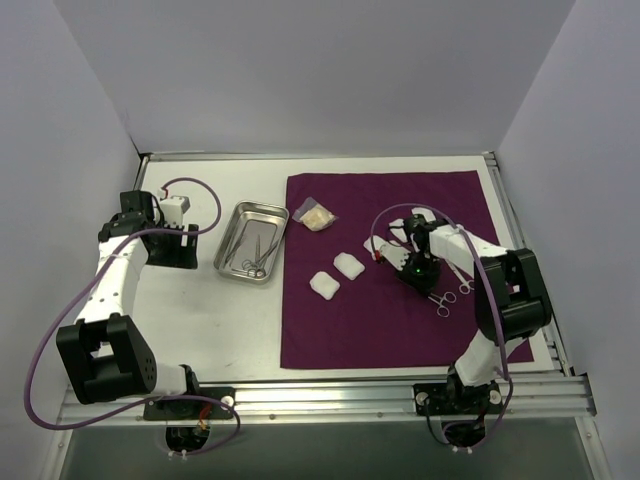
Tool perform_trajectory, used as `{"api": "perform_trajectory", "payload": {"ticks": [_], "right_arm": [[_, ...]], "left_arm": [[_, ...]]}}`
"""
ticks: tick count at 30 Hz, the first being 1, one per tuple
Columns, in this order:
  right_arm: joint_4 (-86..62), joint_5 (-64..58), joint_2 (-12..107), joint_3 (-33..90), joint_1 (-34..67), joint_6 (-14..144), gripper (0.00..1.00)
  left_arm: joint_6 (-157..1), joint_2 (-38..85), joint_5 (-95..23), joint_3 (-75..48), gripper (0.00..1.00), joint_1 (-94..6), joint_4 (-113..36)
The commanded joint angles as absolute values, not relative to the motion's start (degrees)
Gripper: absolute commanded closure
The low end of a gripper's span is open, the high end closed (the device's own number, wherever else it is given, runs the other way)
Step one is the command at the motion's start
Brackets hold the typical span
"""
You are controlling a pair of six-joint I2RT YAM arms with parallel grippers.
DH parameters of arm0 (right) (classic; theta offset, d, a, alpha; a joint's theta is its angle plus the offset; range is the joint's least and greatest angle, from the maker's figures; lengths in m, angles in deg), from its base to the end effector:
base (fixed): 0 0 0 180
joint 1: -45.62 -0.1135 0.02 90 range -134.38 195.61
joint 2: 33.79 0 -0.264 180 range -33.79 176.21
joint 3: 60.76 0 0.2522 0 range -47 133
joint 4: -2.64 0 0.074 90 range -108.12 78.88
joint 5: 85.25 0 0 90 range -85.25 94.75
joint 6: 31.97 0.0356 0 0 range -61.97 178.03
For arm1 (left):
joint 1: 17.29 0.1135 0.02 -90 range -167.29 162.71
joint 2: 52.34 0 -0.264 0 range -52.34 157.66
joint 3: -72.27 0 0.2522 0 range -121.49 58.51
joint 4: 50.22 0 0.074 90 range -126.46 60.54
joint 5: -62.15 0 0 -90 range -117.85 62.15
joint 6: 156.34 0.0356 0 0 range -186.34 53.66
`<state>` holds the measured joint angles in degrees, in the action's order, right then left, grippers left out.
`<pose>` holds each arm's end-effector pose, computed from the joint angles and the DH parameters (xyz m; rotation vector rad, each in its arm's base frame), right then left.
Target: Prepare the surgical pack
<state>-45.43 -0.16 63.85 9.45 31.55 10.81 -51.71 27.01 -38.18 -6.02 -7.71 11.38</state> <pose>0.2964 0.0774 0.1530 -1.4788 2.4653 0.0138 0.2707 0.0392 0.2714 0.1741 2.6318 -0.0986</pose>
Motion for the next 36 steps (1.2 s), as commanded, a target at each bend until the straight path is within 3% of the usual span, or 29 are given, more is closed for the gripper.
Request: {"api": "perform_trajectory", "payload": {"ticks": [1,15,27,32,36], "right_arm": [[-50.0,-2.5,60.0,9.7,31.1,9.3,1.00],[-49.4,-8.8,60.8,15.5,28.6,12.9,1.00],[-48.0,-19.4,66.0,38.0,21.0,32.1,1.00],[-32.1,-25.3,66.2,44.0,15.5,52.7,1.00],[-14.1,-17.2,66.9,42.7,8.9,70.8,1.00]], "left_arm": [[-51.2,25.9,-38.8,-7.9,0.17,-7.2,11.4],[-51.2,25.6,-38.6,-7.9,0.17,-7.3,11.3],[-51.4,26.0,-37.8,-7.5,0.17,-7.3,10.7],[-51.7,26.1,-36.7,-7.5,0.17,-7.3,10.6],[-51.8,26.0,-36.5,-7.7,0.17,-7.3,10.6]]}}
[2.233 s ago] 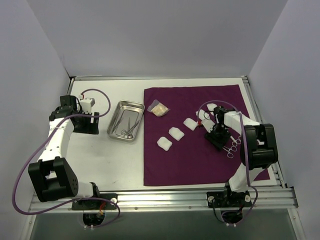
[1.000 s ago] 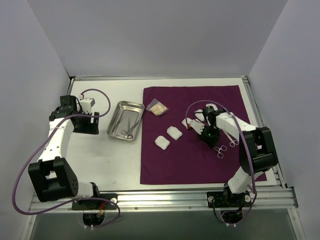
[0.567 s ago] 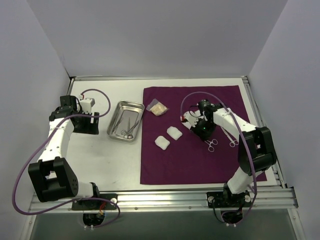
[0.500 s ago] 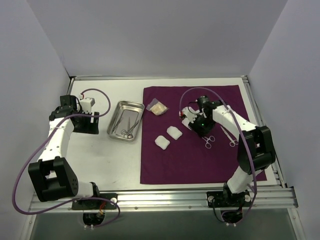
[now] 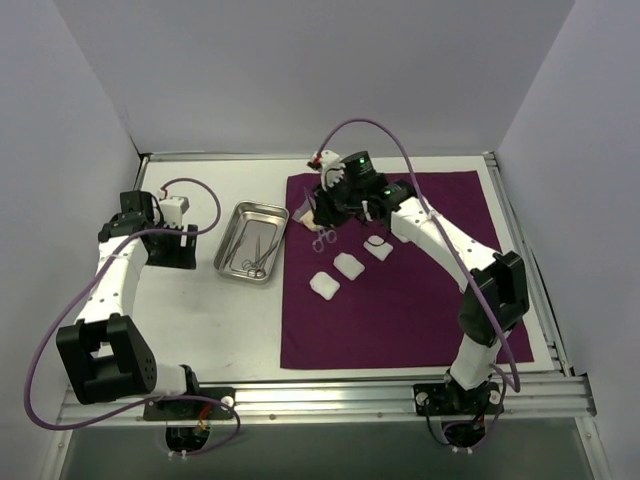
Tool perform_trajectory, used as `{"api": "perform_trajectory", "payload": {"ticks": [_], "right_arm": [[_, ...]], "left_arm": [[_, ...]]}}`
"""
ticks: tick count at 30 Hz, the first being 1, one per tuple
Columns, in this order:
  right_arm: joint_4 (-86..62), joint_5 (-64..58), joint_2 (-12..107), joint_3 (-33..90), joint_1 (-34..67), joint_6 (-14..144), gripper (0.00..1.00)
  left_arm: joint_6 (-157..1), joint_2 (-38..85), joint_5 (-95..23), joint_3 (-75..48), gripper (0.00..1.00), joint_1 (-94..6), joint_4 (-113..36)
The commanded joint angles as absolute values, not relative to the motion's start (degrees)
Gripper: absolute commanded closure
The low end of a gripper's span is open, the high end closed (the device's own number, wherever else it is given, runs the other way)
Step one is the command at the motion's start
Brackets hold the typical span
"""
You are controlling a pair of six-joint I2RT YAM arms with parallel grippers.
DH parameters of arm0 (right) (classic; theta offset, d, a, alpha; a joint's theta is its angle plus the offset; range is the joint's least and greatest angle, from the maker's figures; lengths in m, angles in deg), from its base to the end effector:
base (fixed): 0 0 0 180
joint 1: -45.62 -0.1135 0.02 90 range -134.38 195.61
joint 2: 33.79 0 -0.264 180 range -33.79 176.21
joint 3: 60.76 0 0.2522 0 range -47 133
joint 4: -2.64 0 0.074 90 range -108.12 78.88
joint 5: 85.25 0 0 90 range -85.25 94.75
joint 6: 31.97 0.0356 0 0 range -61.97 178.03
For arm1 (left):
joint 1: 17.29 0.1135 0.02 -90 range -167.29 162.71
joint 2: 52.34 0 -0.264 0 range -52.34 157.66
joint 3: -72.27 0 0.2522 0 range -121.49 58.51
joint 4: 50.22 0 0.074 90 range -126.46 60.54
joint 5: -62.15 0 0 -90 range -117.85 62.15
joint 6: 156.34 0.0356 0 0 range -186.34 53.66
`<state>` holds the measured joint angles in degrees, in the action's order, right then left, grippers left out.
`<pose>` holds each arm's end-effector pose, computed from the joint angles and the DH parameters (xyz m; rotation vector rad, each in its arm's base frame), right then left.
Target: Prepare the surgical pack
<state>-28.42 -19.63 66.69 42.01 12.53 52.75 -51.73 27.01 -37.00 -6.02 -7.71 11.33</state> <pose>0.3383 0.2380 0.3320 -0.9391 1.8859 0.7354 0.2707 0.0399 0.2714 0.1673 2.6361 -0.0718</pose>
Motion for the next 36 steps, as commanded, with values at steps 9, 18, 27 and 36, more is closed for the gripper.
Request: {"api": "perform_trajectory", "payload": {"ticks": [9,18,27,36], "right_arm": [[6.6,-1.4,78.4,43.2,1.2,106.3,1.00],[-3.1,1.5,90.2,54.7,-1.5,114.9,1.00],[-10.1,0.7,94.6,57.9,-2.5,116.4,1.00],[-11.8,-1.5,97.7,58.5,-2.1,118.5,1.00]], "left_arm": [[-52.0,25.1,-36.0,-7.8,0.17,-7.3,11.0],[-52.0,24.4,-36.3,-7.6,0.17,-7.3,11.0],[-51.8,24.5,-36.8,-7.2,0.17,-7.4,10.6],[-51.8,24.7,-37.0,-7.1,0.17,-7.3,10.4]]}}
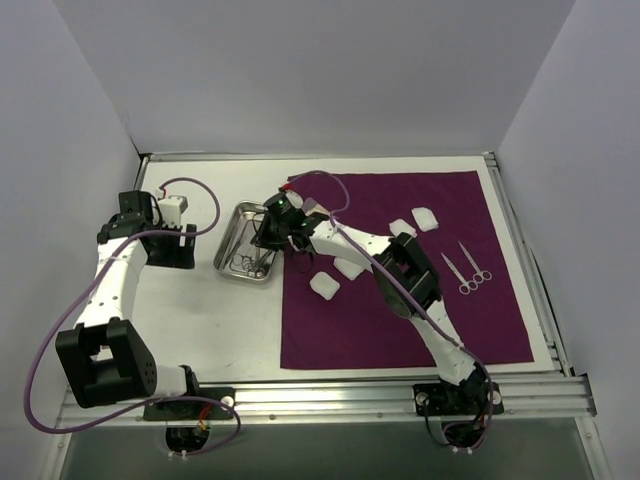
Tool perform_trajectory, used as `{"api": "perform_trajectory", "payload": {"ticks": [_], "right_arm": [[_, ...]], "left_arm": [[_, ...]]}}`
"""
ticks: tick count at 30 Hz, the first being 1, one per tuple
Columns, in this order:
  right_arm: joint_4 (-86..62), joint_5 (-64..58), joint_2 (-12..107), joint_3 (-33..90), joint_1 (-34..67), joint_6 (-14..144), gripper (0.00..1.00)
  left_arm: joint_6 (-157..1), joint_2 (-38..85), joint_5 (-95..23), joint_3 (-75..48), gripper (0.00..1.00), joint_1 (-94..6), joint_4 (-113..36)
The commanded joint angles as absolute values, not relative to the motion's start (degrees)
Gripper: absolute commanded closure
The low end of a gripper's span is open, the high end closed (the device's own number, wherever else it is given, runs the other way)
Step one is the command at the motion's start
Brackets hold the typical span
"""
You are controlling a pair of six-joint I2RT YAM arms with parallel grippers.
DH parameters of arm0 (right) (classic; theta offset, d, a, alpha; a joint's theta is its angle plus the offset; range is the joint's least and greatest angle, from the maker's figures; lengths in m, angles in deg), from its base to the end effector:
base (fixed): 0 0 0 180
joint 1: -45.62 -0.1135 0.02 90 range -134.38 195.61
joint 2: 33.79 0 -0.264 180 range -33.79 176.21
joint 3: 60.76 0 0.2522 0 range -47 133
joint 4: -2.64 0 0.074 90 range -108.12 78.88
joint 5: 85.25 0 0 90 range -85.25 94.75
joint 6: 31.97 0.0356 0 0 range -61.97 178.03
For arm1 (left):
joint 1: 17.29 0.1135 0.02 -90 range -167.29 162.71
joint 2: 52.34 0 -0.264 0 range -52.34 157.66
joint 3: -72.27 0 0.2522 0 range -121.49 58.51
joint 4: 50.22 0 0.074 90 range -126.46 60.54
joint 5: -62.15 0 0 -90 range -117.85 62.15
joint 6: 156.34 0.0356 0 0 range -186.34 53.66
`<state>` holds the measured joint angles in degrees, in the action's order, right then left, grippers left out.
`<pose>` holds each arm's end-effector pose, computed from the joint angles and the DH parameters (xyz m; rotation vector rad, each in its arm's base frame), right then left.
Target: Prepare the surgical pack
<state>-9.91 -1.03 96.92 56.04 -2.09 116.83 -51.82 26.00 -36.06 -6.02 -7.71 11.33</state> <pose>0.3573 0.3981 0.2042 0.1491 2.2726 1.1984 0.2679 0.0401 0.2757 0.1609 2.6231 -0.0456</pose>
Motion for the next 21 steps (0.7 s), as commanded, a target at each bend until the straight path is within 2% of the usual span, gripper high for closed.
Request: {"api": "perform_trajectory", "payload": {"ticks": [1,9,12,16,21], "right_arm": [[-12.6,-1.7,98.3,58.6,-2.3,118.5,1.00],[-12.3,-2.1,99.4,57.7,-1.7,119.7,1.00],[-12.0,-3.0,100.0,58.1,-1.3,120.3,0.93],[-11.6,-3.6,100.1,58.2,-1.4,120.3,0.71],[-10.0,-3.7,99.0,58.3,-1.5,119.8,0.63]], "left_arm": [[-51.6,24.8,-37.0,-7.1,0.17,-7.3,10.3],[-50.5,25.7,-37.3,-7.8,0.17,-7.4,10.3],[-49.1,26.9,-40.2,-9.4,0.19,-7.4,10.0],[-49.4,31.8,-44.6,-13.2,0.25,-7.5,8.5],[-52.6,37.7,-46.0,-17.6,0.33,-10.1,5.4]]}}
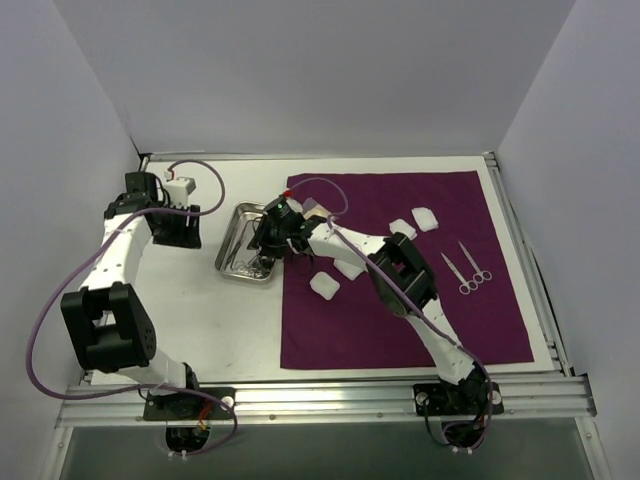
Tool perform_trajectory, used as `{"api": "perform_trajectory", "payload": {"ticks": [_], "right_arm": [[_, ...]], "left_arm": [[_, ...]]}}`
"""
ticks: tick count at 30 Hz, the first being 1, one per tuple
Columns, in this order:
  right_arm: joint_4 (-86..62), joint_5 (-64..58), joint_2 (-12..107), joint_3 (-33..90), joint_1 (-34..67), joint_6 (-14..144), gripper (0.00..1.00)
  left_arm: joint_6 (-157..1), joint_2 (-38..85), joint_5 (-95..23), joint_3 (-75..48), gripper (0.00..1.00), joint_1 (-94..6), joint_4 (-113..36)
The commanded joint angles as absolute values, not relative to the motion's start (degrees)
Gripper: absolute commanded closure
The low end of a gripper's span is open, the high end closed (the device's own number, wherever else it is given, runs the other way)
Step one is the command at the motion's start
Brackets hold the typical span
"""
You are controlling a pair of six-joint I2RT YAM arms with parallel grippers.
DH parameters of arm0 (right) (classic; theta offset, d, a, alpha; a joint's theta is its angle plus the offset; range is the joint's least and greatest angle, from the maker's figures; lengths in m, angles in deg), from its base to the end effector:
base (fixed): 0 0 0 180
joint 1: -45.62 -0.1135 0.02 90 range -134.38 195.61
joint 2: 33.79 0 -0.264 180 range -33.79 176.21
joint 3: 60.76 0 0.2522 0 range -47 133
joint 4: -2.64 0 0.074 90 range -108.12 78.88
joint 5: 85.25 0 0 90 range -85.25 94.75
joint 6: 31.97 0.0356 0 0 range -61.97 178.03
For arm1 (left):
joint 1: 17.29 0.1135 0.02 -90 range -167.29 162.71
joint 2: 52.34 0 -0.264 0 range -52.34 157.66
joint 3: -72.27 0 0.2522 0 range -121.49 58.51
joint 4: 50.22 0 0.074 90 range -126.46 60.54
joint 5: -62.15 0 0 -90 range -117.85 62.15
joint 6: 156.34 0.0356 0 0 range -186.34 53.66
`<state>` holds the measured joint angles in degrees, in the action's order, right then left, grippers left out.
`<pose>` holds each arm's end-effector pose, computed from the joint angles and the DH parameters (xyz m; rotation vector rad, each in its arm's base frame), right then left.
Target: Prepare the surgical pack
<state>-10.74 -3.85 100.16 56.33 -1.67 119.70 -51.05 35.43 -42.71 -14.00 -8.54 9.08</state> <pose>0.3616 0.3996 0.1754 0.1952 2.3658 1.2127 0.3125 0.0389 0.2761 0.2351 2.5761 -0.1895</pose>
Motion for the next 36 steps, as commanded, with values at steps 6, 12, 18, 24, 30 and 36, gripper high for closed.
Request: {"api": "perform_trajectory", "payload": {"ticks": [6,12,18,24,30,36], "right_arm": [[-10.9,-2.5,95.6,62.2,-1.6,113.8,0.60],[-14.7,-3.2,87.4,64.9,-1.1,92.5,0.56],[-32.6,-7.0,76.9,62.9,7.6,70.2,0.51],[-43.8,-0.4,64.4,50.8,23.1,42.4,0.51],[-41.5,-1.9,56.5,31.2,34.9,23.9,0.49],[-39.8,-4.6,55.5,19.6,45.3,18.0,0.50]], "left_arm": [[-56.6,44.2,-46.8,-20.0,0.38,-13.2,1.1],[-57.1,48.2,-61.2,-20.2,0.38,-13.1,-4.5],[-55.3,51.1,-58.2,-22.3,0.37,-13.1,-6.1],[-55.4,54.6,-57.1,-22.3,0.36,-13.1,-6.1],[-56.4,54.7,-56.5,-20.0,0.37,-13.2,-7.9],[-57.1,54.8,-53.9,-19.2,0.40,-13.2,-7.9]]}}
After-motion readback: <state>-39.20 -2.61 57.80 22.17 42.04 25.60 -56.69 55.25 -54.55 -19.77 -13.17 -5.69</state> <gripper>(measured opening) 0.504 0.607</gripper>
